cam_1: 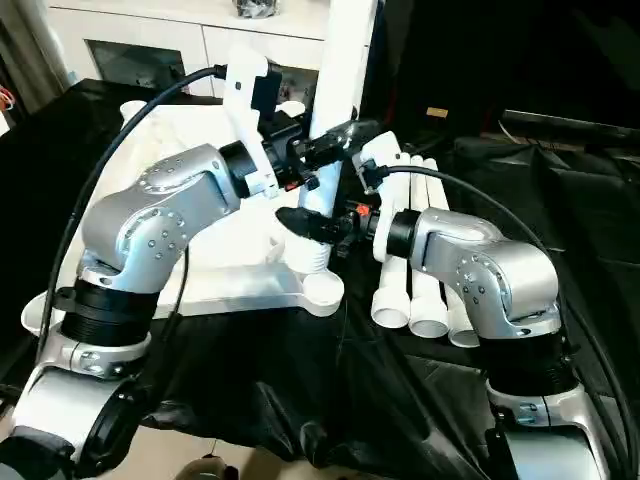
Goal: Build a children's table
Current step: Pick table leg
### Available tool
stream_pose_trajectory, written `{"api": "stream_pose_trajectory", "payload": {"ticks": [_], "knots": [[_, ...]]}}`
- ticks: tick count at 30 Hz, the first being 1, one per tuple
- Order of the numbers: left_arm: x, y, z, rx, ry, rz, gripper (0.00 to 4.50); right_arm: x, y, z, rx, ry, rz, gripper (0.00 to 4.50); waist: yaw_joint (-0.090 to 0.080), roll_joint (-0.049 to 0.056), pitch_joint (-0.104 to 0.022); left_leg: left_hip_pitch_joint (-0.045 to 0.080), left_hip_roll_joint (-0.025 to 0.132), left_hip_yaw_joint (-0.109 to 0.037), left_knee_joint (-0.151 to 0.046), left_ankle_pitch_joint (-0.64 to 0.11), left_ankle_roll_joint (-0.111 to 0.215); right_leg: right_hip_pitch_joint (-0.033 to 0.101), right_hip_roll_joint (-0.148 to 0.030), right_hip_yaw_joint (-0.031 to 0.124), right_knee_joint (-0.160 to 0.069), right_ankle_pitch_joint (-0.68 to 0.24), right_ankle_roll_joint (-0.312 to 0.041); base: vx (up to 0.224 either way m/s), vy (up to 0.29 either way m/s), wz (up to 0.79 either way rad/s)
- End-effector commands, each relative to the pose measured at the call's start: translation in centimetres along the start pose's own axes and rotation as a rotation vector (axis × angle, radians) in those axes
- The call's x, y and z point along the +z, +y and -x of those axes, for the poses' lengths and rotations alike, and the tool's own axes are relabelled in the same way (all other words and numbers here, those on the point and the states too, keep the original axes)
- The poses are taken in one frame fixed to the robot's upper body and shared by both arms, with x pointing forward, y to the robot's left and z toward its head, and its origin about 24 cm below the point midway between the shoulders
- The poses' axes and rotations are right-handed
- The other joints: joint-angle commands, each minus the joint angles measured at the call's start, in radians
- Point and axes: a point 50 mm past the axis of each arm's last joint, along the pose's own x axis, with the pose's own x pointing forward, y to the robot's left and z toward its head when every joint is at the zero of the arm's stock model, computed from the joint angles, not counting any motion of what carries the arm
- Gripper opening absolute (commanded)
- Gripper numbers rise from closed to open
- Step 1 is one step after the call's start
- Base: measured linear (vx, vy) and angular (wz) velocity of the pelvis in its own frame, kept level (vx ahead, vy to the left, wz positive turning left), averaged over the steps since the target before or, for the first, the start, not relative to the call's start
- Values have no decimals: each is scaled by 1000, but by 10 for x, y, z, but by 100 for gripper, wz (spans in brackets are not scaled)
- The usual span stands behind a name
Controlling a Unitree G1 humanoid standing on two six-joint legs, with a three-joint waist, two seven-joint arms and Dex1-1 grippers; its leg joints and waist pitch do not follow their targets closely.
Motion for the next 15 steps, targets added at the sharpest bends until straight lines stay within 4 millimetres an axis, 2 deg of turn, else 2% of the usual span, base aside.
{"api": "stream_pose_trajectory", "payload": {"ticks": [1, 3, 6, 15], "knots": [[2, -10, -4, -56, -3, -16, 190, -2, -1, 0, 6, 24, -8, 245, 2, 1, -83, 8, 36, -6, -65, -65, -1, 73, -77, 47, -65, -110, -183, 0, 0, 0], [3, -10, -4, -58, -5, -14, 190, -3, 0, 0, 10, 28, -11, 242, 2, 2, -83, 9, 37, -6, -66, -68, -1, 73, -77, 47, -66, -113, -184, 0, 0, 0], [3, -11, -4, -62, -7, -9, 190, -4, 0, -1, 9, 30, -18, 203, 2, 2, -83, 8, 37, -6, -66, -65, -2, 73, -77, 46, -66, -113, -183, 0, 0, 0], [4, -12, -6, -60, -22, 17, 189, -6, -1, -1, 16, 26, -41, 190, 3, 1, -83, 8, 36, -5, -65, -66, -3, 74, -77, 45, -66, -121, -181, 0, 0, 0]]}}
